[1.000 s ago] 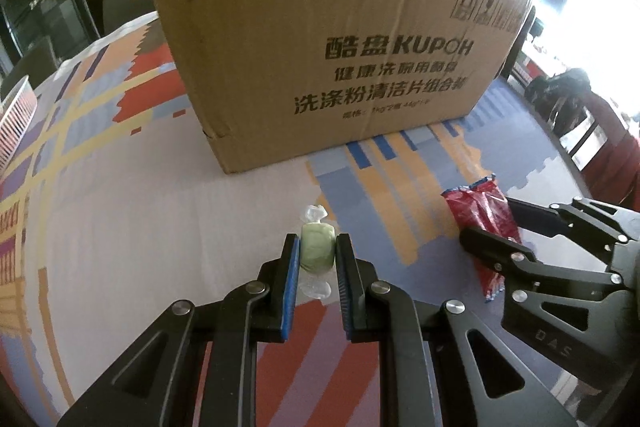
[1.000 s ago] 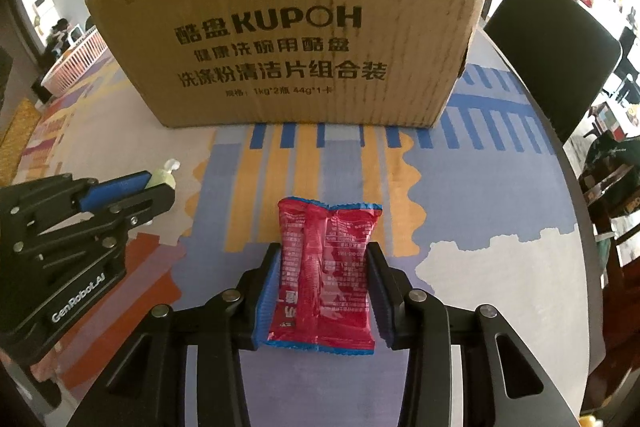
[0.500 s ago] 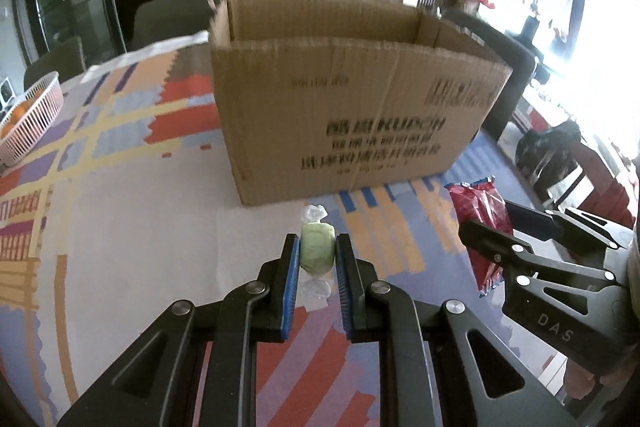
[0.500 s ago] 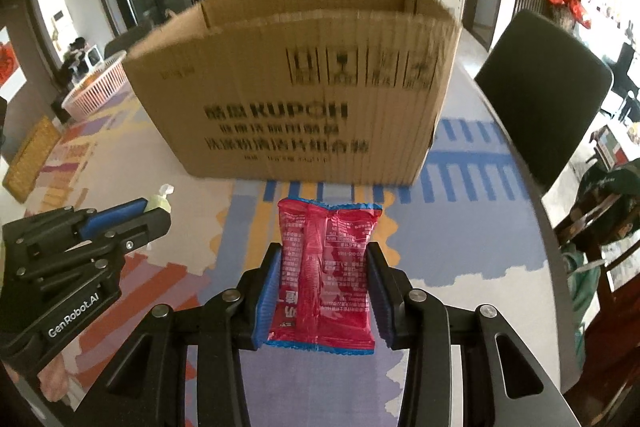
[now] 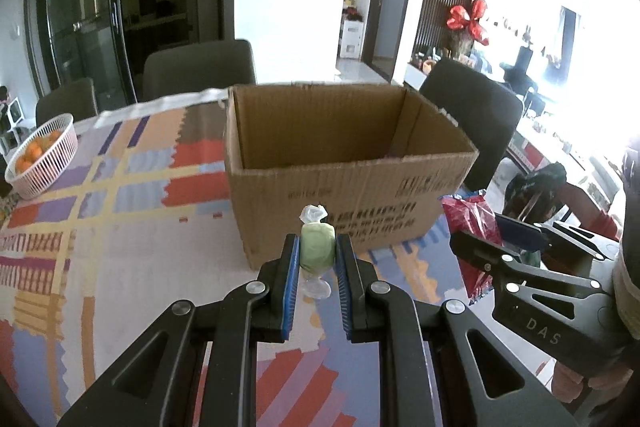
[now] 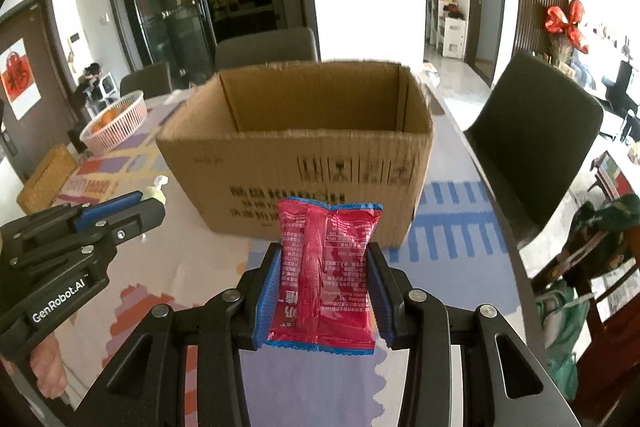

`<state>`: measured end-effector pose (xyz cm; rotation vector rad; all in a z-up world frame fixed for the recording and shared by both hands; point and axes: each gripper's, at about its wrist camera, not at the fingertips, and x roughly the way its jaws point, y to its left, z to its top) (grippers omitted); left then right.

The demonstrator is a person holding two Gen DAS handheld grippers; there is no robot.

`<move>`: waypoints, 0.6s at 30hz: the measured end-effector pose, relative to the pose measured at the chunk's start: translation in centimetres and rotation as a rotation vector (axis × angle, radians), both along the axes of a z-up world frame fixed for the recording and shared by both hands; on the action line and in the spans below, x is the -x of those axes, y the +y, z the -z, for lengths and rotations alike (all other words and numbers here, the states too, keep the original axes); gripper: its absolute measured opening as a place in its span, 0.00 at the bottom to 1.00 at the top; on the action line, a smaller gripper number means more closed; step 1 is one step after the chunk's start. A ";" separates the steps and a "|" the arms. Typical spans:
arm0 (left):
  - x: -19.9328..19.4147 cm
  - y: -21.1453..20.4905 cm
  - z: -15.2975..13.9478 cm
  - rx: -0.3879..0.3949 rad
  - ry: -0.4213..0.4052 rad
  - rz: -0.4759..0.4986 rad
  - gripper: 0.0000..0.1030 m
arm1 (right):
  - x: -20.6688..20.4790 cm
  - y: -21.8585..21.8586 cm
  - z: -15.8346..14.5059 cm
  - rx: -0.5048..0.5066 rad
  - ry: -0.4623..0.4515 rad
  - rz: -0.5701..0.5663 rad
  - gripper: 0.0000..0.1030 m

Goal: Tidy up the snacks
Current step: 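Carry both snacks into the cardboard box and open both grippers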

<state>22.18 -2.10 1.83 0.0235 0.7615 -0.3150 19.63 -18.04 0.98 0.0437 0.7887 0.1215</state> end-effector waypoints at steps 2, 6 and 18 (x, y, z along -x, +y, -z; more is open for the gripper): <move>-0.1 -0.1 -0.6 0.001 -0.016 -0.001 0.18 | -0.1 -0.1 -0.8 -0.006 -0.021 0.000 0.40; -0.4 -0.3 -1.8 0.004 -0.042 -0.006 0.18 | -0.6 -0.4 -2.6 -0.006 -0.068 0.004 0.41; -3.3 -0.7 -4.1 0.008 -0.077 -0.022 0.18 | -3.3 -0.5 -6.4 0.007 -0.153 -0.015 0.40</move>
